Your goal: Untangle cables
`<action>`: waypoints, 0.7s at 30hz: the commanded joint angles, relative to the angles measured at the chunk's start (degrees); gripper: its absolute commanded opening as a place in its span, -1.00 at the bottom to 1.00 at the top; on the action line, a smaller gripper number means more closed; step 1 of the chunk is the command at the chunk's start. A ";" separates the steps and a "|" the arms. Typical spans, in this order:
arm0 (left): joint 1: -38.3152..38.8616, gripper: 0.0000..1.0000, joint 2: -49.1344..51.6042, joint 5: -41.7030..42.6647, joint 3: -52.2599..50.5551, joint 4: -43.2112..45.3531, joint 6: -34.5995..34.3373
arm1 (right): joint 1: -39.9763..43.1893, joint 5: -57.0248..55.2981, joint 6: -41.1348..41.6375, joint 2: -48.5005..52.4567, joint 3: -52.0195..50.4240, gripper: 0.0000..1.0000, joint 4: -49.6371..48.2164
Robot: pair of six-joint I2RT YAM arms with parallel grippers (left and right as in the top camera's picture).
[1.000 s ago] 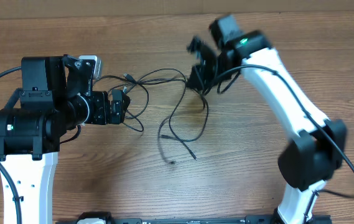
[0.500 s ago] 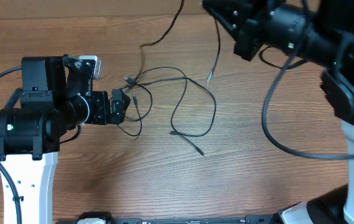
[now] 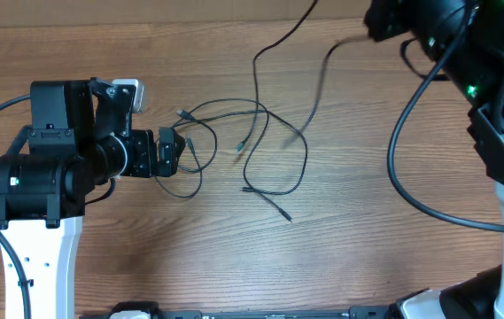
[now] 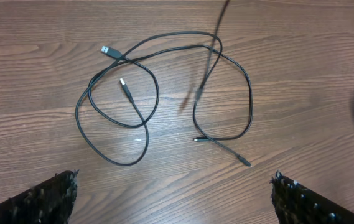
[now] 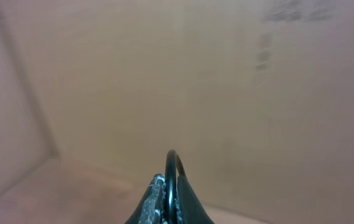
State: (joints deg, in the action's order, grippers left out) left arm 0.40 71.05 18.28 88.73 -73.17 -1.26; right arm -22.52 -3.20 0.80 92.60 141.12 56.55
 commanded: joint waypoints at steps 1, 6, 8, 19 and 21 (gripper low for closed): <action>0.33 0.99 0.20 0.79 0.46 -0.04 1.09 | 0.22 -15.52 -4.83 -1.95 0.76 -0.93 -2.43; 0.33 0.99 0.20 0.79 0.46 -0.04 1.09 | 2.25 -28.02 -6.86 -1.95 0.70 -0.93 -3.13; 0.33 0.99 0.20 0.79 0.46 -0.07 1.09 | 4.11 -28.28 -8.85 -1.92 0.70 -0.93 -2.91; 0.33 0.99 0.20 0.79 0.46 -0.07 1.09 | 12.41 -19.04 -19.78 -0.26 0.66 -0.92 1.97; 0.33 0.99 0.20 0.81 0.46 -0.07 1.09 | 12.41 -13.00 -19.80 0.15 0.63 -0.92 5.03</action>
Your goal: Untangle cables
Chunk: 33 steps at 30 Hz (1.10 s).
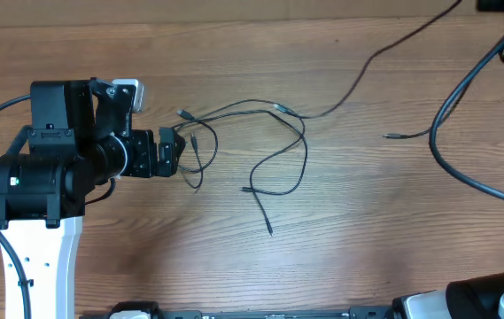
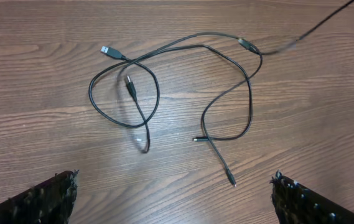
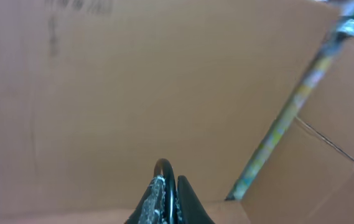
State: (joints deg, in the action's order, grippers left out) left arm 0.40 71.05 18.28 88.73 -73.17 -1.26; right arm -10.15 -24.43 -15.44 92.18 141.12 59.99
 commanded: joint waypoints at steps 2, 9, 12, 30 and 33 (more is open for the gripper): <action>0.33 0.99 0.20 0.81 0.46 -0.07 1.07 | 0.04 14.23 -4.39 1.18 0.61 -0.92 4.28; 0.33 0.99 0.20 0.81 0.46 -0.07 1.09 | 0.07 9.55 -4.90 4.66 0.59 -0.92 6.62; 0.33 0.99 0.20 0.79 0.46 -0.07 1.09 | 0.50 1.99 -2.54 5.33 0.61 -0.92 5.95; 0.33 0.99 0.20 0.79 0.46 -0.07 1.09 | 24.87 11.52 13.31 11.37 0.59 -0.92 5.49; 0.33 0.99 0.20 0.79 0.46 -0.09 1.09 | 30.01 16.06 15.72 13.99 0.59 -0.92 4.85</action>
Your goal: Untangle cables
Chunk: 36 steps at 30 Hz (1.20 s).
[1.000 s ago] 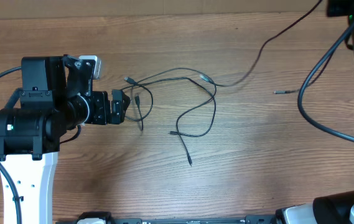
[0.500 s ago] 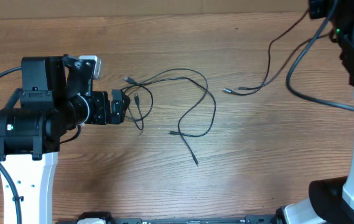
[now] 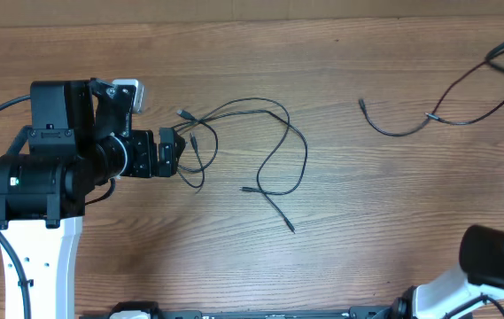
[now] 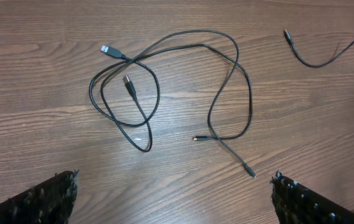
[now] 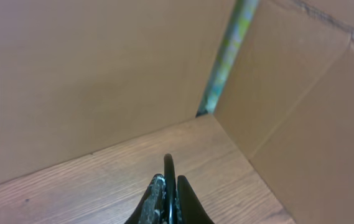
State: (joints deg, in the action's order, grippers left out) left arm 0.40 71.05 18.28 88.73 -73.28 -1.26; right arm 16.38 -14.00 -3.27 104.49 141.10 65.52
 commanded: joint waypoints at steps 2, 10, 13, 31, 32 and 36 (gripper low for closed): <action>0.33 0.99 0.20 0.81 0.46 0.04 1.09 | 5.46 7.39 3.54 3.06 0.61 -0.92 -0.94; 0.33 0.99 0.20 0.79 0.46 0.04 1.09 | 16.87 15.08 5.46 14.36 0.61 -0.93 -2.71; 0.33 0.99 0.20 0.79 0.46 0.04 1.09 | 20.48 15.85 5.46 18.25 0.61 -0.93 -4.15; 0.33 0.99 0.20 0.81 0.46 0.04 1.09 | 37.99 45.66 7.06 23.74 0.66 1.00 -7.80; 0.33 1.00 0.20 0.79 0.46 0.04 1.09 | 38.03 47.23 6.27 23.65 0.66 1.00 -7.72; 0.33 0.99 0.20 0.79 0.46 0.04 1.09 | 37.57 54.03 4.17 22.12 0.66 1.00 -8.07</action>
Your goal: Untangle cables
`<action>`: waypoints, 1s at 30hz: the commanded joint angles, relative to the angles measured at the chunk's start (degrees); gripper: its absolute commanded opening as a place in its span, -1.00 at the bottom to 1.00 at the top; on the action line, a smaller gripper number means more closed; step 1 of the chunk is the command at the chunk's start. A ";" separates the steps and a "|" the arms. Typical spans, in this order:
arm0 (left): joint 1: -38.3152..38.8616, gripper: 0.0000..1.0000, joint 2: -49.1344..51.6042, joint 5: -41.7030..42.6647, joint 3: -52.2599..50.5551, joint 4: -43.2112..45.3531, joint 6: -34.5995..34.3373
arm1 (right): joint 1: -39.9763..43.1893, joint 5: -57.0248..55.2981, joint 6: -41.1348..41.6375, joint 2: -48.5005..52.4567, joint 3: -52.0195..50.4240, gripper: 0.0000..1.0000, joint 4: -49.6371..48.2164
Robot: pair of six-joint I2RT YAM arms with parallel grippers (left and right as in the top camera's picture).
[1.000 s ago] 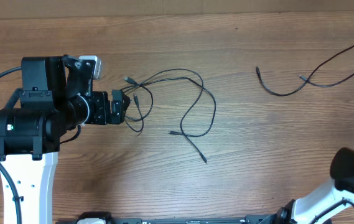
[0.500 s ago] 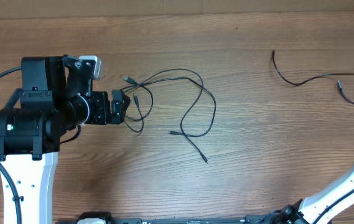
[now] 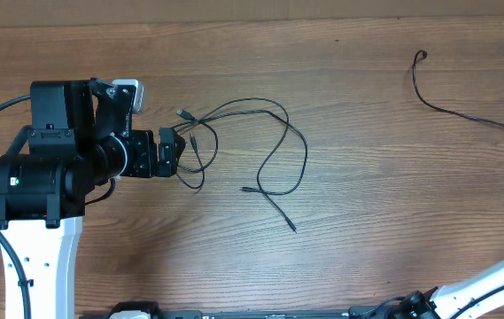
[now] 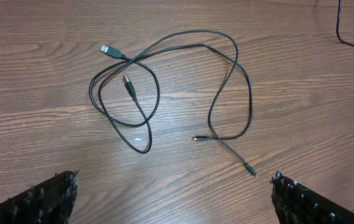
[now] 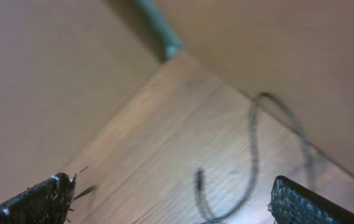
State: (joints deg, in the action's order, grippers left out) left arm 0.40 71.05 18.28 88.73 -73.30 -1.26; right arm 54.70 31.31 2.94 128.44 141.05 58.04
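Note:
A tangle of thin black cables lies mid-table, with a USB plug at its upper left and a loose thin end at its lower right. One separate black cable lies apart at the far right edge; its blurred shape fills the right wrist view. My left gripper sits at the tangle's left edge, open and empty. My right gripper is open over the separate cable, holding nothing, and is outside the overhead view.
Cardboard walls stand close behind the table's far right corner. The left arm's body takes up the table's left side. A white link of the right arm crosses the bottom right corner.
My right gripper was shut on the black cable; now it is open and the cable lies farther right on the table. The tangle and the left gripper have not moved.
First my right gripper was shut on a cable that still ran into the tangle. Then that cable stretched rightward, its tail at the tangle's top. Later it lay free of the tangle at the right, and now it is let go there.

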 commanded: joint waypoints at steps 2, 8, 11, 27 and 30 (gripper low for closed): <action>0.33 0.99 0.20 0.79 0.46 0.07 1.09 | -1.55 11.13 -3.48 -2.91 0.70 1.00 -0.24; 0.33 0.99 0.20 0.79 0.46 0.07 1.09 | -8.39 12.68 -6.75 -7.54 0.72 1.00 3.98; 0.33 0.99 0.20 0.79 0.46 0.04 1.09 | -15.82 12.26 -10.99 -9.73 0.72 1.00 10.32; 0.33 0.99 0.20 0.81 0.46 0.07 1.07 | -48.72 5.55 -18.67 -9.27 -4.13 1.00 23.56; 0.33 0.99 0.20 0.79 0.46 0.07 1.09 | -53.40 1.20 -18.64 -9.16 -7.58 1.00 22.12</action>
State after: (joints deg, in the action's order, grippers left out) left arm 0.40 71.16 18.28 88.73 -73.30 -1.26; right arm 4.97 38.00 -14.98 119.96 136.75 81.14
